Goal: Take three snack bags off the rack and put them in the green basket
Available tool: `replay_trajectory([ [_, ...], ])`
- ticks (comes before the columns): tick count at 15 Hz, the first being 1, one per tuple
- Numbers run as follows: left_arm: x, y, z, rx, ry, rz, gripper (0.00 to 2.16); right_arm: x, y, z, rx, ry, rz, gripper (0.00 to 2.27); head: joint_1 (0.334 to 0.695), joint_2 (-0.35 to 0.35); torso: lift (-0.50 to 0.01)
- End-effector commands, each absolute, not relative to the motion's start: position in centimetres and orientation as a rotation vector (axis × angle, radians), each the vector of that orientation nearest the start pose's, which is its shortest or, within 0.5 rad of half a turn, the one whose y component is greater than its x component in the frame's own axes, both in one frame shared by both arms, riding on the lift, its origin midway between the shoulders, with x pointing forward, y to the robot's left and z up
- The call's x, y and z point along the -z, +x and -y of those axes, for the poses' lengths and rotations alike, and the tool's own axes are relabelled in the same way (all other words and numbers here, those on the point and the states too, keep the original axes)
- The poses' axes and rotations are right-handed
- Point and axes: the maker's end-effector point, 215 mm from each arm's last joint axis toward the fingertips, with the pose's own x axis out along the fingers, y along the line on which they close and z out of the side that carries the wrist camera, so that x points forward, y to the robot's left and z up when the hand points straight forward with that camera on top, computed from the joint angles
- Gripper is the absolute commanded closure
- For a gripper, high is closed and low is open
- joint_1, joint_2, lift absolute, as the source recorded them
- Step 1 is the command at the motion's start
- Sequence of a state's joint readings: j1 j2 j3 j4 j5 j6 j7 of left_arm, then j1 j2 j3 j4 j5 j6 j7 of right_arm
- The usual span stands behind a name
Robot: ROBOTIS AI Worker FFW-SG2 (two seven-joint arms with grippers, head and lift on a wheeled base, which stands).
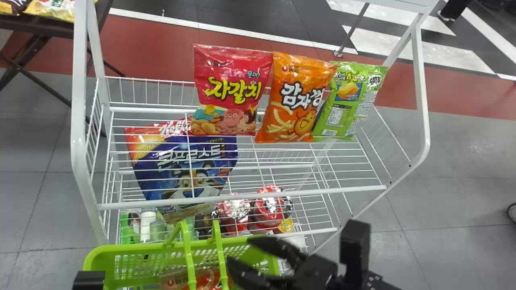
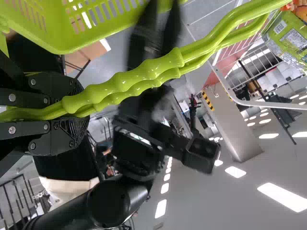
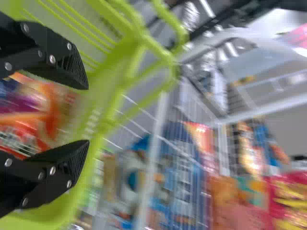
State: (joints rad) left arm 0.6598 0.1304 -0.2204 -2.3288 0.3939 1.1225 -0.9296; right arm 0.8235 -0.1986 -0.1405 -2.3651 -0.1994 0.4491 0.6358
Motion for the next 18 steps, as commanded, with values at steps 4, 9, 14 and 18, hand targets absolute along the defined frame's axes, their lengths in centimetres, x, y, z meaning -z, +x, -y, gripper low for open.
replay_trajectory([
  [4,37.6,13.0,6.7,1.322,-0.745,-0.923,1.28,32.0,39.1,17.1,-0.464,0.077,-0.107,0.08,0.695,-0.35,-0.021],
  [9,37.7,12.2,7.2,1.34,-0.756,-0.937,1.28,32.8,49.1,16.9,-0.333,0.025,-0.035,0.08,0.695,-0.35,-0.021],
  [14,37.6,11.8,7.4,1.354,-0.754,-0.953,1.28,34.2,54.9,15.8,-0.275,0.004,-0.047,0.09,0.695,-0.35,-0.021],
  [18,37.6,11.4,7.3,1.367,-0.762,-0.96,1.28,35.5,57.7,16.6,-0.261,0.006,-0.121,0.36,0.695,-0.35,-0.021],
])
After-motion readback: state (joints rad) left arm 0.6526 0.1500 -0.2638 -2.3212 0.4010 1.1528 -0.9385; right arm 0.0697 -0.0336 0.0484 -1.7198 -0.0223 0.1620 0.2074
